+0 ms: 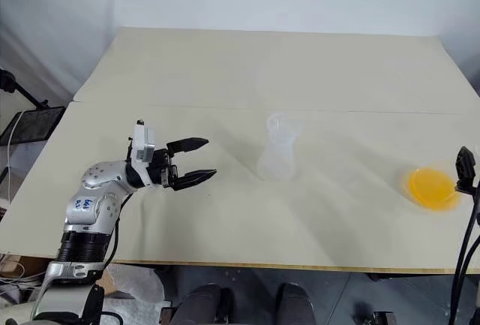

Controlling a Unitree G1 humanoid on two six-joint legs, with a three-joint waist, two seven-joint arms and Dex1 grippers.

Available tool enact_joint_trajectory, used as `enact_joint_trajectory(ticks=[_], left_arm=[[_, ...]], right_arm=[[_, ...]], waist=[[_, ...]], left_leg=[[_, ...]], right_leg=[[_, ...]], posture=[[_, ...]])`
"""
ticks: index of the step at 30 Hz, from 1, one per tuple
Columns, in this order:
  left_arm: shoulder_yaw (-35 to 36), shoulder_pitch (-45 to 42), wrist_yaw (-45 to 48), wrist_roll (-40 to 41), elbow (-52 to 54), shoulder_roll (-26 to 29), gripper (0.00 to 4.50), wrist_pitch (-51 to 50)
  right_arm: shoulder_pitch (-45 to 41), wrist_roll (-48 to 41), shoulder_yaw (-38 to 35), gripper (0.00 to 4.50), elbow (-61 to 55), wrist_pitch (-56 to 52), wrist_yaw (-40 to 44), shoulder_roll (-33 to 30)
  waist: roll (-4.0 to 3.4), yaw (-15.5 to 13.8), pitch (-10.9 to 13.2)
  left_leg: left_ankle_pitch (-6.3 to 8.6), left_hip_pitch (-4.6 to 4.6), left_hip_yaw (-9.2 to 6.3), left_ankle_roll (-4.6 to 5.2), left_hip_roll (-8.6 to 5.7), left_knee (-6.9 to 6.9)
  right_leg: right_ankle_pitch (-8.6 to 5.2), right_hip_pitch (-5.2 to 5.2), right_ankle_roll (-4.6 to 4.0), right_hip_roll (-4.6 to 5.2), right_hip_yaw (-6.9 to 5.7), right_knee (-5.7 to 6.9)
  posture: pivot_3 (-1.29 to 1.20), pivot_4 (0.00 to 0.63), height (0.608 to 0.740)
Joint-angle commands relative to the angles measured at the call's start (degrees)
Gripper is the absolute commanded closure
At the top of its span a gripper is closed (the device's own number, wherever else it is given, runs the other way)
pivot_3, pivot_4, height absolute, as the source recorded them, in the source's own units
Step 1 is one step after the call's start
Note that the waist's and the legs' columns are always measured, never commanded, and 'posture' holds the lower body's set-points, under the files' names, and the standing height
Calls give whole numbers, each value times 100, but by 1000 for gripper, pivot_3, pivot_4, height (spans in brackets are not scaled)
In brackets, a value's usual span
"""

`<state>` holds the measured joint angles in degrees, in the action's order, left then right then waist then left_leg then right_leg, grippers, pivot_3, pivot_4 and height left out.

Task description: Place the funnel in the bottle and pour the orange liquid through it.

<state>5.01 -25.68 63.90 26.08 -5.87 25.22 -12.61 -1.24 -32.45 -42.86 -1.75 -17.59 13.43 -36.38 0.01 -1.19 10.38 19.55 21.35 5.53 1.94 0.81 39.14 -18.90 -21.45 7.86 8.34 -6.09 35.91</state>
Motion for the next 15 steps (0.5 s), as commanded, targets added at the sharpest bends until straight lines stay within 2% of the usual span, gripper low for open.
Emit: enact_joint_trajectory(ticks=[1, 5, 6, 11, 15], left_arm=[[26, 32, -21, 157, 293, 5, 0, 50], [15, 53, -73, 182, 334, -23, 0, 73], [13, 60, -83, 186, 341, -28, 0, 75], [13, 131, -123, 206, 408, -40, 0, 62], [18, 164, -158, 210, 443, -44, 0, 74]], right_arm=[[-166, 117, -62, 593, 52, 213, 86, -132], [-314, 140, 26, 1879, 46, 263, 202, -72], [-325, 170, 57, 2053, 30, 291, 220, -52], [-303, 144, 58, 2048, -108, 306, 264, 24], [-368, 73, 274, 2048, -696, 493, 542, 43]], waist=[[0, 0, 0], [0, 2, 0], [0, 3, 0], [0, 6, 0], [-3, 7, 1]], left_leg=[[0, 0, -1, 0, 0, 0], [0, 0, -1, 0, 0, 0], [0, 0, -1, 0, 0, 0], [0, 0, -1, 0, 1, 0], [0, 0, -1, 0, 2, 0]], right_leg=[[0, 0, 0, 0, 0, 0], [0, 0, 0, 0, -1, 0], [0, 0, 0, 0, -1, 0], [0, 0, 0, 0, -2, 0], [0, -1, 0, 0, -1, 0]], posture=[[0, 150, 740], [0, 150, 740], [0, 150, 740], [0, 150, 740], [0, 150, 740]])
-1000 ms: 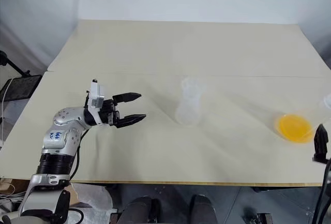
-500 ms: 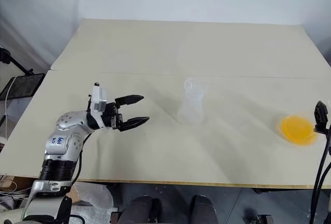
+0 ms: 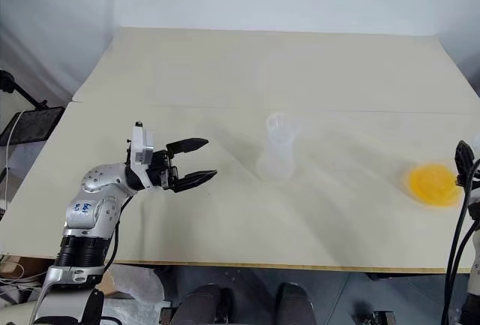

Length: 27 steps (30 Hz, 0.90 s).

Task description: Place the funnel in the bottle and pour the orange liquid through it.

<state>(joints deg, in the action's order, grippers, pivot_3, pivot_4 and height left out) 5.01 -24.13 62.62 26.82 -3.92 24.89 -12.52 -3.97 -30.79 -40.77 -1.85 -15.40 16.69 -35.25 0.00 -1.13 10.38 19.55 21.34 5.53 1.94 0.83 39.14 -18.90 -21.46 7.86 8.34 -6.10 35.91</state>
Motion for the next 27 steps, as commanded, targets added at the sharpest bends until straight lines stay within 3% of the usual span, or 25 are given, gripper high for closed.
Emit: enact_joint_trajectory(ticks=[1, 4, 9, 13, 20, 27], left_arm=[[21, 7, -36, 141, 255, -16, 0, 68], [46, -49, -97, 187, 250, -62, 0, 39], [24, -139, -147, 222, 195, -125, 0, 12], [-13, -173, -109, 248, 170, -178, 0, 34], [-80, -173, -184, 228, 312, -287, 0, 70], [-199, -80, -91, 288, 456, -297, 0, 9]], right_arm=[[-137, -37, 155, 2048, -850, 312, 217, -71], [-282, 278, 694, 2048, -1420, 259, 197, -161], [-637, 1577, 2193, 2048, -2334, -610, -280, -615], [-1011, 2219, 3157, 2048, -2734, -898, -151, -725], [-1524, 3580, 3969, 2048, -2449, -227, -141, -868], [-1774, 4531, 4265, 2048, -2101, 452, -171, -858]], waist=[[-3, 2, 1], [-3, 49, 1], [-2, 97, 1], [-2, 94, 1], [0, 79, 2], [2, 119, 3]], left_leg=[[0, 0, 1, 0, 0, 0], [0, 0, 0, 0, 2, -1], [-1, 2, -7, -2, 5, -2], [-1, 13, -11, -2, -1, -1], [-1, 20, -16, -2, -5, 1], [-1, 20, -17, -2, -4, 0]], right_leg=[[0, -1, 0, 0, 0, 0], [0, -2, 0, -1, 0, 0], [0, -2, 0, -1, -6, 1], [0, -6, 0, 1, -13, -4], [0, -6, 0, 5, -23, -9], [0, -6, 0, 4, -26, -9]], posture=[[0, 150, 740], [0, 150, 740], [0, 150, 740], [0, 150, 740], [0, 150, 740], [0, 150, 740]])
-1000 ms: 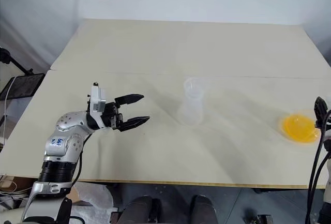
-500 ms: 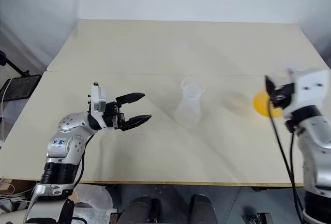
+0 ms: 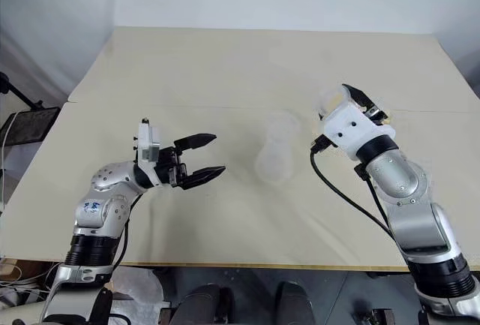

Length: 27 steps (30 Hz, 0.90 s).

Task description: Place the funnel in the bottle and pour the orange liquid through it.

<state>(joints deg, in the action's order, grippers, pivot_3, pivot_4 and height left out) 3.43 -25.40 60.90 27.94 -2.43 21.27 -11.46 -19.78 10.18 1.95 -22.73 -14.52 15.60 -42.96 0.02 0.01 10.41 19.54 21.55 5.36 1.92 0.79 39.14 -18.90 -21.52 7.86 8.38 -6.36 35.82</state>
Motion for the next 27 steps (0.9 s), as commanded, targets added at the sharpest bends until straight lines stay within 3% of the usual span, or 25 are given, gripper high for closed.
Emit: enact_joint_trajectory(ticks=[1, 8, 27], left_arm=[[-49, 60, 68, 182, 330, 64, 0, -120], [-117, 54, 5, 109, 388, -48, 0, 13], [-230, 93, -108, 96, 496, -96, 0, 121]], right_arm=[[-235, 587, 59, 2048, 38, 461, -73, -88], [-532, 1823, 354, 2048, 462, 983, -463, 12], [-767, 2882, 464, 2048, 756, 1970, -482, 102]], waist=[[0, 9, 0], [0, 4, 0], [0, 13, 0]], left_leg=[[0, 0, 1, 0, 0, 0], [-1, 0, 0, -1, 2, 0], [-1, 1, -2, -1, 2, 0]], right_leg=[[0, 0, 0, 0, 0, 0], [0, -1, 0, -1, 0, -1], [0, -1, 0, -1, -1, 0]], posture=[[0, 150, 740], [0, 150, 740], [0, 150, 740]])
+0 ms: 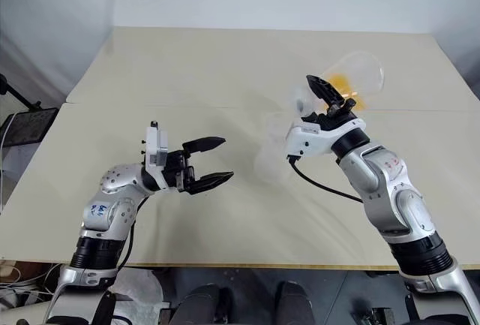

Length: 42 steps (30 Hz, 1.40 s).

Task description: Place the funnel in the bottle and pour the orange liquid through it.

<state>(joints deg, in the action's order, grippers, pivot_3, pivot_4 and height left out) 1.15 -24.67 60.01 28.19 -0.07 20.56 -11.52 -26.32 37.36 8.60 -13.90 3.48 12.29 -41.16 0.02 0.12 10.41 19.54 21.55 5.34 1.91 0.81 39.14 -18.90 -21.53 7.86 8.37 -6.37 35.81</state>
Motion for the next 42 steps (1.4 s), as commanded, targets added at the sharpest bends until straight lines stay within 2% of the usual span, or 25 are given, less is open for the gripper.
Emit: enact_joint_trajectory(ticks=[1, 18, 42], left_arm=[[-6, 19, -27, 68, 258, -31, 0, 134], [6, 13, -149, 37, 223, -70, 0, 264], [-26, -45, -250, 10, 150, -199, 0, 413]], right_arm=[[-119, 197, -206, 2048, -113, 220, -153, -86], [-163, 776, -314, 2048, 108, 739, -434, -189], [-90, 1130, -459, 2048, 135, 1048, -763, -240]], waist=[[0, 2, 0], [0, 5, 0], [1, 8, 0]], left_leg=[[0, 0, 0, 0, 0, 0], [0, 0, 0, 0, 1, 0], [0, 0, 0, -1, 1, 0]], right_leg=[[0, 0, 0, 0, 0, 0], [0, 0, 0, 0, 0, 0], [0, 0, 0, 0, 0, -1]], posture=[[0, 150, 740], [0, 150, 740], [0, 150, 740]])
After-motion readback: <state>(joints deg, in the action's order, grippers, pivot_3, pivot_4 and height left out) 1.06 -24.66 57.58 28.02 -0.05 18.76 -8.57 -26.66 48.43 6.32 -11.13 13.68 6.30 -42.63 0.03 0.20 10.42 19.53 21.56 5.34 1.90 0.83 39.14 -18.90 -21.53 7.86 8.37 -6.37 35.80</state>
